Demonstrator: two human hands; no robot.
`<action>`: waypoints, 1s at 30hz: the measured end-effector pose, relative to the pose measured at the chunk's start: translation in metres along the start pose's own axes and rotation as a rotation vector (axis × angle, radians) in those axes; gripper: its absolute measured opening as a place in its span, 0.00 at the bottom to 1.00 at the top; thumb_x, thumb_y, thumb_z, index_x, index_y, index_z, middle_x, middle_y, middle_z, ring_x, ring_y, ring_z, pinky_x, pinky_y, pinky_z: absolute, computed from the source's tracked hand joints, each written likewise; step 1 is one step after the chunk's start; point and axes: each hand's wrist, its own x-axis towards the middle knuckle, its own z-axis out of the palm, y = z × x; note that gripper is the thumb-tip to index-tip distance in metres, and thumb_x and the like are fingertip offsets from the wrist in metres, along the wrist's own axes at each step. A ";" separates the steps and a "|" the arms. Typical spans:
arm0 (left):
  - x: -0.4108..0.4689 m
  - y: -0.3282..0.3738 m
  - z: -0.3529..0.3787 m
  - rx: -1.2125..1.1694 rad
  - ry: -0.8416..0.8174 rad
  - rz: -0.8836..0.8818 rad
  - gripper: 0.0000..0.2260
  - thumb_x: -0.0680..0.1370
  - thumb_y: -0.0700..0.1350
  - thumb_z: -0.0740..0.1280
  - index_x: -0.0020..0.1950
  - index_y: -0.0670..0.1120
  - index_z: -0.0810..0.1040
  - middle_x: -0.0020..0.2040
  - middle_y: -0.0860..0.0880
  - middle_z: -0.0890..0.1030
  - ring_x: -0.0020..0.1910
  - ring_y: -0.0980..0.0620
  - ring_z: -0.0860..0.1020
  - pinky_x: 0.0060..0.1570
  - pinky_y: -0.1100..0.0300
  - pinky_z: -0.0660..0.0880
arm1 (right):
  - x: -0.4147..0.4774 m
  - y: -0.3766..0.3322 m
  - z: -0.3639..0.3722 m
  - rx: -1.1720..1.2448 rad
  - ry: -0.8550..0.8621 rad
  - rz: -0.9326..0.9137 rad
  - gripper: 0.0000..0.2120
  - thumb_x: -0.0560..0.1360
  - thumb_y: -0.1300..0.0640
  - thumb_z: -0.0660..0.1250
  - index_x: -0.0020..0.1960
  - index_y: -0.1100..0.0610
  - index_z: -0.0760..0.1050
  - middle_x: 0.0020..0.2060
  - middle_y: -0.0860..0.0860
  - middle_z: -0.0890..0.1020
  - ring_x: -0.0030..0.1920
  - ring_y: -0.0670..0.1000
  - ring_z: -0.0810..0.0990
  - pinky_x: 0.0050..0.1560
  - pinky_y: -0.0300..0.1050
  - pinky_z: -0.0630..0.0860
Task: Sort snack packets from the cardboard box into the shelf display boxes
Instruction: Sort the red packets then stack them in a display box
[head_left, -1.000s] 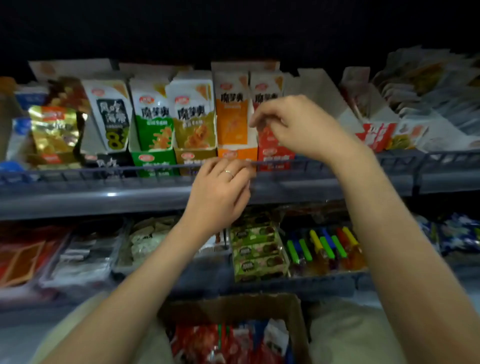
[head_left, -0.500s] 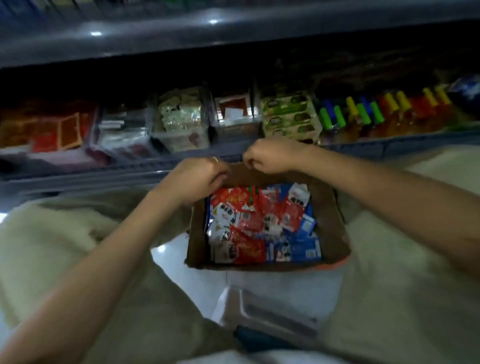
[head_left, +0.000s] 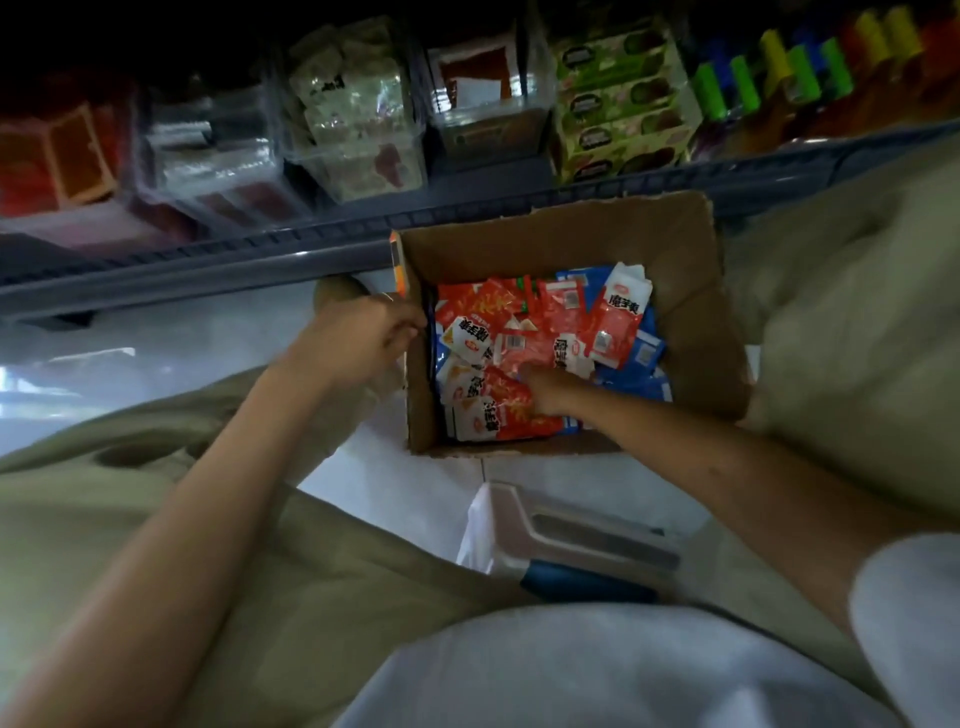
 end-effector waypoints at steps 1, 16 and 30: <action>-0.001 -0.001 0.002 -0.006 -0.007 -0.012 0.12 0.80 0.43 0.61 0.62 0.47 0.78 0.57 0.46 0.80 0.53 0.47 0.77 0.44 0.60 0.64 | 0.000 0.000 0.007 0.002 0.019 0.018 0.20 0.79 0.61 0.58 0.70 0.58 0.62 0.63 0.60 0.73 0.59 0.58 0.74 0.56 0.48 0.73; 0.008 -0.004 0.020 -0.332 -0.187 -0.145 0.15 0.80 0.42 0.61 0.67 0.49 0.71 0.67 0.44 0.69 0.63 0.47 0.72 0.62 0.52 0.70 | -0.010 -0.001 -0.096 0.694 -0.206 0.005 0.12 0.76 0.65 0.64 0.59 0.58 0.72 0.45 0.51 0.80 0.43 0.48 0.80 0.36 0.36 0.77; 0.012 0.016 0.024 -0.713 0.363 -0.399 0.18 0.74 0.33 0.67 0.62 0.45 0.73 0.55 0.53 0.74 0.53 0.58 0.73 0.42 0.78 0.69 | -0.003 -0.033 -0.074 0.525 -0.058 -0.274 0.14 0.80 0.46 0.57 0.59 0.52 0.72 0.52 0.50 0.78 0.50 0.50 0.79 0.58 0.52 0.76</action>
